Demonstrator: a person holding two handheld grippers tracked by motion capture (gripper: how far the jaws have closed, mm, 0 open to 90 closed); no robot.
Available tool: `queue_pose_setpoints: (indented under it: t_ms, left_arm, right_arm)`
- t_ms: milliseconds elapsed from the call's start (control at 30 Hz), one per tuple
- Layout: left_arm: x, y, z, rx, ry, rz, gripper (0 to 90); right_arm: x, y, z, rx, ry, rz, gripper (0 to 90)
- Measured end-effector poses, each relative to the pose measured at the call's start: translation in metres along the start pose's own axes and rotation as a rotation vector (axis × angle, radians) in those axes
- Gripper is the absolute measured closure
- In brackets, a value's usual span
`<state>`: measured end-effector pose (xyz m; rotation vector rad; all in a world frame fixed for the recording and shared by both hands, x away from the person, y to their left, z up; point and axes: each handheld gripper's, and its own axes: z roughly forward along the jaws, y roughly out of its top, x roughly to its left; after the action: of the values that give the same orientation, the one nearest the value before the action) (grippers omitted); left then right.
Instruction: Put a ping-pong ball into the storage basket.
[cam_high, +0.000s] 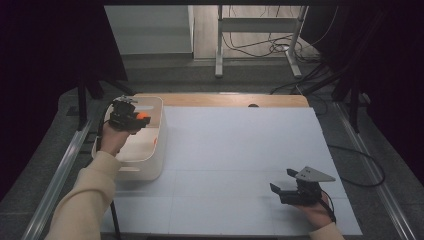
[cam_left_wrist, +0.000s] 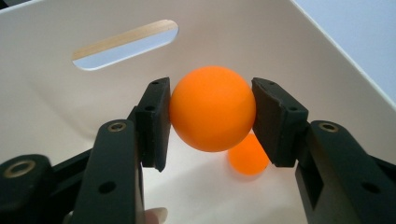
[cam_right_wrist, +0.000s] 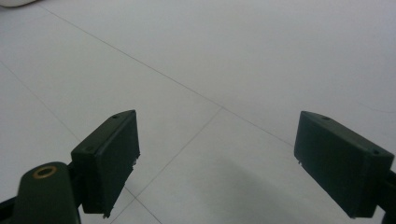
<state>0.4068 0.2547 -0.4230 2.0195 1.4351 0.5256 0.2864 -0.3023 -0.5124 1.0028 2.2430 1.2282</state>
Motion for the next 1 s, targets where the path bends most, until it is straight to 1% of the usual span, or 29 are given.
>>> queue_pose_setpoints:
  t_ms: [500, 533, 600, 633, 700, 800, 900, 933, 1000]
  left_arm:
    - [0.0000, -0.0001, 0.0003, -0.001, 0.000, 0.000, 49.7]
    - [0.0000, 0.0000, 0.0002, -0.003, 0.001, -0.001, 48.0]
    - [0.0000, 0.0002, 0.0003, -0.004, 0.002, -0.003, 40.6]
    - [0.0000, 0.0004, 0.0006, -0.005, 0.000, -0.008, 40.6]
    - [0.0002, 0.0007, 0.0002, -0.010, -0.005, -0.015, 33.9]
    - [0.0004, 0.0014, -0.0013, -0.030, -0.010, -0.034, 25.2]
    - [0.0002, 0.0020, -0.0036, -0.048, -0.015, -0.048, 21.2]
    - [-0.0004, 0.0022, -0.0053, -0.061, -0.018, -0.054, 20.5]
    - [-0.0011, 0.0025, -0.0086, -0.084, -0.036, -0.060, 18.4]
  right_arm:
    - [-0.0002, 0.0000, 0.0001, 0.000, -0.001, 0.001, 14.6]
    - [-0.0001, 0.0000, 0.0000, 0.002, -0.003, 0.000, 14.6]
    - [-0.0002, 0.0000, 0.0001, 0.003, -0.003, -0.001, 14.6]
    - [-0.0001, -0.0001, 0.0002, 0.001, -0.001, -0.001, 14.6]
    - [0.0000, -0.0001, 0.0003, 0.001, -0.001, -0.001, 14.5]
    - [-0.0001, -0.0001, 0.0003, 0.002, -0.001, -0.001, 14.6]
    - [0.0000, -0.0001, 0.0003, 0.001, -0.001, -0.001, 14.6]
    - [0.0000, -0.0001, 0.0003, 0.001, -0.001, -0.001, 14.6]
    - [-0.0001, -0.0001, 0.0001, 0.001, -0.001, 0.000, 14.5]
